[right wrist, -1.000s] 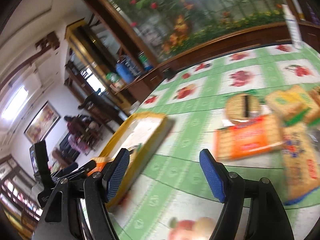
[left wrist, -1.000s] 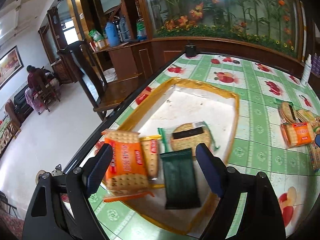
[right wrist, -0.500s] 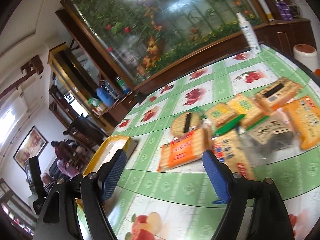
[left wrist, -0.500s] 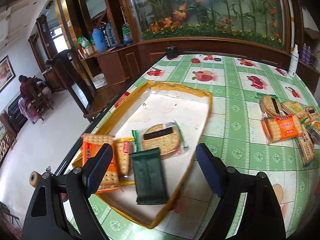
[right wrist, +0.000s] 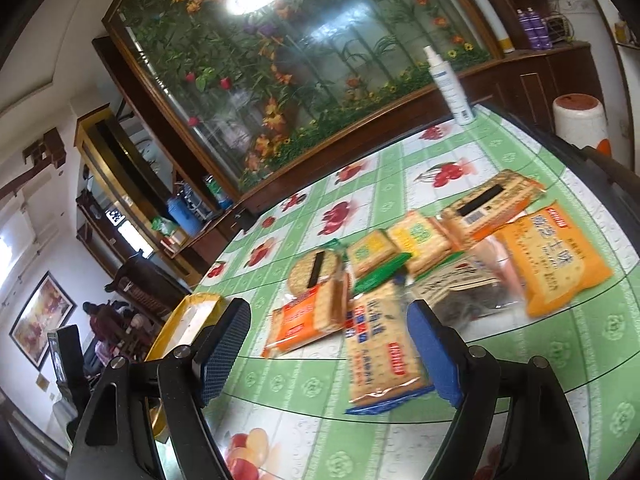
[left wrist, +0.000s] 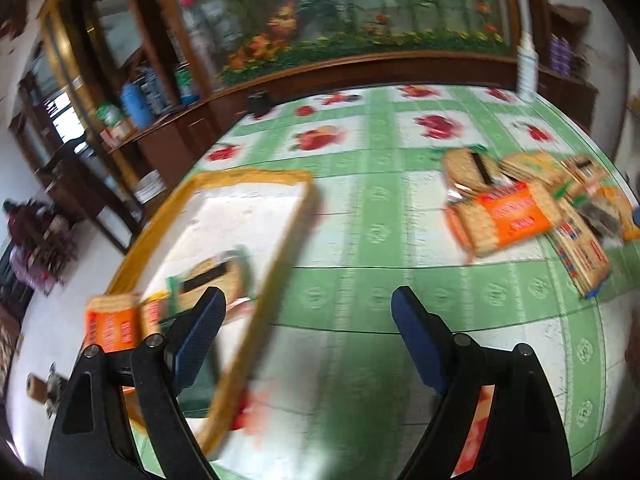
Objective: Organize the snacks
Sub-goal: 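Move both open tools back over the snack pile, then grasp orange cracker pack with left tool while right tool reaches toward blue-white pack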
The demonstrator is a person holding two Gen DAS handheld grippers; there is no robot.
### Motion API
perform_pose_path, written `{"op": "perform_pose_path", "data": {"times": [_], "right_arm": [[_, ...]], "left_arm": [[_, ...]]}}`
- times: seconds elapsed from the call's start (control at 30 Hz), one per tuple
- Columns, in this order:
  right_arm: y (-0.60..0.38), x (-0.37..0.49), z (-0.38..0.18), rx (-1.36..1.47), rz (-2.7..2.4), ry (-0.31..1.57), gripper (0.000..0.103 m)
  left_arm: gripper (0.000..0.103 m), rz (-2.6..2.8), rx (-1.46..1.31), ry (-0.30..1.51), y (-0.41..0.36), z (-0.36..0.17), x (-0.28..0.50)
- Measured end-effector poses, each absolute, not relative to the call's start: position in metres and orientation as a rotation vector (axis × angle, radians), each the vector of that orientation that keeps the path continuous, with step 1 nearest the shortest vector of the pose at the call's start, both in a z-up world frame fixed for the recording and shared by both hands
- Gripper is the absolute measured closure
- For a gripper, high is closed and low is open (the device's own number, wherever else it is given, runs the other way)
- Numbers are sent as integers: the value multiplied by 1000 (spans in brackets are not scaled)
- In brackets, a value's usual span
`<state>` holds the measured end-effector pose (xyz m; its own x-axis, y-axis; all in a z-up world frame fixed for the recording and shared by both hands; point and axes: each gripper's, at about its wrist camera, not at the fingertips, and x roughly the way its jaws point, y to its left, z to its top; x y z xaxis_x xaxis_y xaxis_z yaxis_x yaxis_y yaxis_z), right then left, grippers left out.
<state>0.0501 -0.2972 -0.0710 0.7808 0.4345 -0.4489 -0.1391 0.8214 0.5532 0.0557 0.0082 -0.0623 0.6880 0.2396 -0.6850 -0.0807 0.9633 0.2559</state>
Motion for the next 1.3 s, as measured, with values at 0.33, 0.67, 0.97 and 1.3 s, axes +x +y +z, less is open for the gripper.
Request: {"op": "perform_pose_path", "data": {"times": [0.33, 0.67, 0.97, 1.3], "right_arm": [[-292, 52, -73, 455, 301, 624, 20], [-284, 55, -78, 388, 267, 643, 20], [-276, 56, -79, 336, 263, 650, 15], [-272, 57, -81, 326, 271, 667, 15]], "left_arm": [[18, -10, 253, 832, -31, -72, 78], [18, -29, 217, 817, -38, -72, 92], [18, -53, 246, 812, -42, -74, 102], [18, -72, 277, 799, -45, -73, 99]]}}
